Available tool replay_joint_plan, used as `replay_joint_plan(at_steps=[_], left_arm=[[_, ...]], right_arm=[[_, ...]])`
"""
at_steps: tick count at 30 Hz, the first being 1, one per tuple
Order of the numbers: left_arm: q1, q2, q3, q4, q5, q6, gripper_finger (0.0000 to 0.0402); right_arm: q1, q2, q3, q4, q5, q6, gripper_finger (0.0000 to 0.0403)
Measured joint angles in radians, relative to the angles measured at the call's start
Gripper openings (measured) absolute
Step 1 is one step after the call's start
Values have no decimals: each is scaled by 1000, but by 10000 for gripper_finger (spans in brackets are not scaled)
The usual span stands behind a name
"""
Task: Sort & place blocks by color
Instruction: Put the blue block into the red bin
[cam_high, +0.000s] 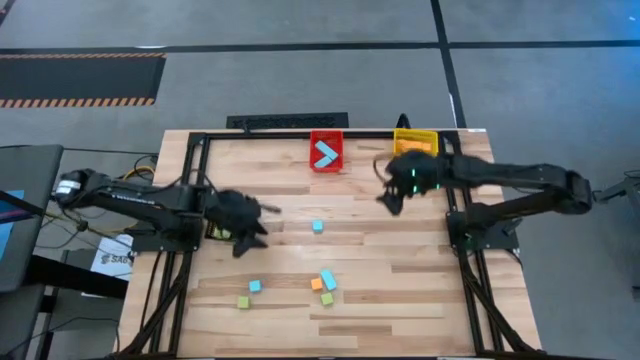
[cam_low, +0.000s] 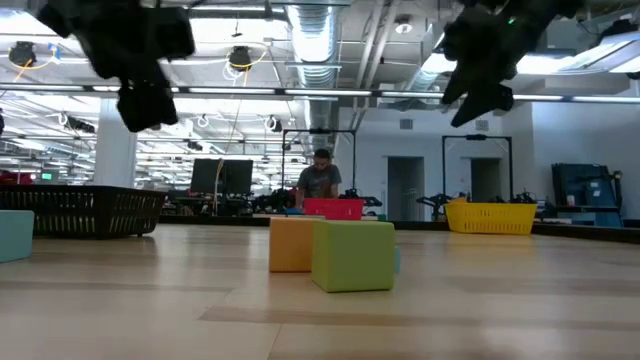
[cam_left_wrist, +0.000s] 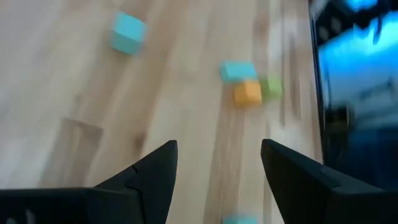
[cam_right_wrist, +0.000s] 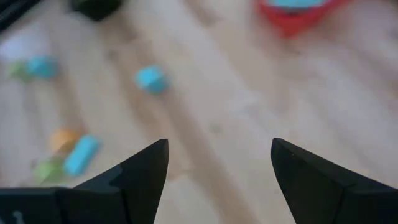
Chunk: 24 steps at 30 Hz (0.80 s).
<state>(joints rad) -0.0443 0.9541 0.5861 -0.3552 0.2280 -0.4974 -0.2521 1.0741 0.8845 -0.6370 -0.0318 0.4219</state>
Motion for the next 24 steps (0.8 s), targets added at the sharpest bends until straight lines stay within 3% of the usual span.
replay_joint_plan(at_steps=[4,8,13,20,24], left_arm=[[-156,22,0,-18,-28,67,219],[-285,59,0,-43,-26,-26,219],[-422,148,9,-40,-61,-119,219],[-525,343,100,-60,-216,-207,219],[-545,443,140,-62,-246,-250,219]], right_arm=[[165,3,-55,96,14,101,301],[264,15,-56,98,36,213,301],[388,10,-54,131,127,236,301],[498,11,-54,121,222,244,301],[509,11,-54,121,224,231,301]])
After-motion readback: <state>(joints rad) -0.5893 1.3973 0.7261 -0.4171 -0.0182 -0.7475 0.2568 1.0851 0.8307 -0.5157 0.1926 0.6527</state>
